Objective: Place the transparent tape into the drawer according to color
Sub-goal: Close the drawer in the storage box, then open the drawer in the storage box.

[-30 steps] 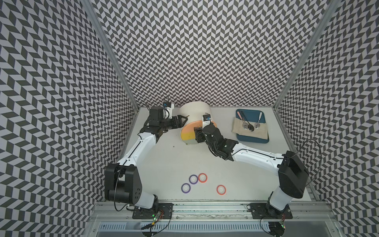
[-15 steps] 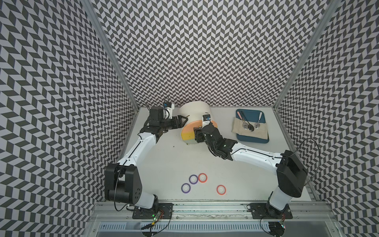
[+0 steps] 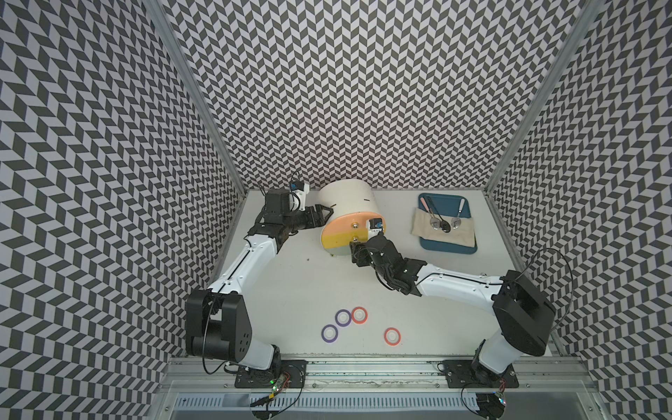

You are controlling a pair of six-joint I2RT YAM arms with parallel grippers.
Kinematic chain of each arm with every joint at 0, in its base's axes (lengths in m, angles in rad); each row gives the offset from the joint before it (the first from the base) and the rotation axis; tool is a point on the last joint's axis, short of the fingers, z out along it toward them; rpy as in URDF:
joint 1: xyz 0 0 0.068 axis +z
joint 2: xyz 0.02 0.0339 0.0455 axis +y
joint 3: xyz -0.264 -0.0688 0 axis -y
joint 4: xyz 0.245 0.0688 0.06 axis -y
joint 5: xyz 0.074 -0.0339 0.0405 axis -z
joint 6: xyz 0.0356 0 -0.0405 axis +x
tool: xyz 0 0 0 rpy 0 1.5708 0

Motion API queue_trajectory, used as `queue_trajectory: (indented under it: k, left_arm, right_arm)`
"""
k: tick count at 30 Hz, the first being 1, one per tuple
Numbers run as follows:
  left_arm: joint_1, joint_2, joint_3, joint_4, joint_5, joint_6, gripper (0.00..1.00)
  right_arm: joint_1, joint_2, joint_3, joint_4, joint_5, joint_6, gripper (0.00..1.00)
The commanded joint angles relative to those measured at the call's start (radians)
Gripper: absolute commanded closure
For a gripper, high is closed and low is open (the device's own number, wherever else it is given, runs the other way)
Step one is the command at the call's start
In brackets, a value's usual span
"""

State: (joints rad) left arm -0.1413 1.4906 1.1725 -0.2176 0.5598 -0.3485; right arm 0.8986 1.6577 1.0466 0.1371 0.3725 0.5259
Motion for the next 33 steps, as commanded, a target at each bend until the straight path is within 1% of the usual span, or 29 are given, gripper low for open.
queue_trajectory:
  k: [1, 6, 12, 23, 33]
  left_arm:
    - [0.005, -0.009, -0.022, -0.019, 0.017, 0.026, 0.21]
    - [0.014, -0.012, -0.025, -0.019, 0.023, 0.028, 0.21]
    - [0.019, -0.016, -0.031, -0.014, 0.029, 0.028, 0.21]
    - [0.023, -0.02, -0.035, -0.012, 0.032, 0.028, 0.21]
    - [0.028, -0.021, -0.037, -0.01, 0.036, 0.028, 0.21]
  right_arm:
    - [-0.012, 0.013, -0.014, 0.112, -0.01, 0.06, 0.31]
    - [-0.052, 0.016, -0.047, 0.169, -0.097, 0.153, 0.33]
    - [-0.083, 0.023, -0.065, 0.208, -0.173, 0.202, 0.36]
    - [-0.087, 0.054, -0.056, 0.246, -0.216, 0.216, 0.4]
    - [-0.09, 0.079, -0.046, 0.257, -0.219, 0.231, 0.43]
